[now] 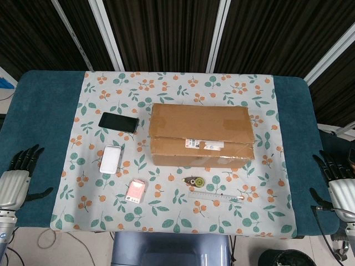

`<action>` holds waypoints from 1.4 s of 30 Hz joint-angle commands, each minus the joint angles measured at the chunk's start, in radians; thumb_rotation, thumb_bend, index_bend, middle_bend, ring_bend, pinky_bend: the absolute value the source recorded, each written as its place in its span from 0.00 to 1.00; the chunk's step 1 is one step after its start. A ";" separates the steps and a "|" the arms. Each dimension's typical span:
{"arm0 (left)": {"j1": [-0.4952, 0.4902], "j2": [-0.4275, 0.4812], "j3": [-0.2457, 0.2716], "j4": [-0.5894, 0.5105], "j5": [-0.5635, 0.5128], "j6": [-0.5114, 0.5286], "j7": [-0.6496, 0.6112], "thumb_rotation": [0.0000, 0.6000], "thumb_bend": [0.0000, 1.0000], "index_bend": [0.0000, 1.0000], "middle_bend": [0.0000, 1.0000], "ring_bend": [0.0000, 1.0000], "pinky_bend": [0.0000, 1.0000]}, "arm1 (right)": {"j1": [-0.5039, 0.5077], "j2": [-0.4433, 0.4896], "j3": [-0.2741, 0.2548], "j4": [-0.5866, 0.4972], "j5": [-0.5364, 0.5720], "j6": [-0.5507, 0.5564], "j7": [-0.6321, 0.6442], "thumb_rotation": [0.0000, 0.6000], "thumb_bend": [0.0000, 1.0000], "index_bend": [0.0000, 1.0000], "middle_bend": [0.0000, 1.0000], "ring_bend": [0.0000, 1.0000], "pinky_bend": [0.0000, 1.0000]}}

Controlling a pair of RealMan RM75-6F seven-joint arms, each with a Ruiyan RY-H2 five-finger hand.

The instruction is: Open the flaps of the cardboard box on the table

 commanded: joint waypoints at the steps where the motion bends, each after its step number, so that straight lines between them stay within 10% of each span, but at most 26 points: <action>1: 0.000 0.000 0.000 0.001 0.000 -0.001 0.000 1.00 0.10 0.00 0.00 0.00 0.01 | 0.000 0.000 0.000 0.000 -0.001 0.001 -0.002 1.00 0.38 0.00 0.00 0.00 0.21; 30: -0.024 -0.023 -0.012 -0.004 -0.008 -0.025 0.014 1.00 0.10 0.00 0.00 0.00 0.01 | -0.021 0.003 0.003 -0.017 0.016 0.021 -0.022 1.00 0.38 0.00 0.00 0.00 0.21; 42: -0.098 0.028 -0.099 -0.205 -0.055 -0.054 0.162 1.00 0.10 0.00 0.00 0.00 0.01 | -0.017 0.002 0.008 -0.034 0.045 -0.013 0.005 1.00 0.38 0.00 0.00 0.00 0.21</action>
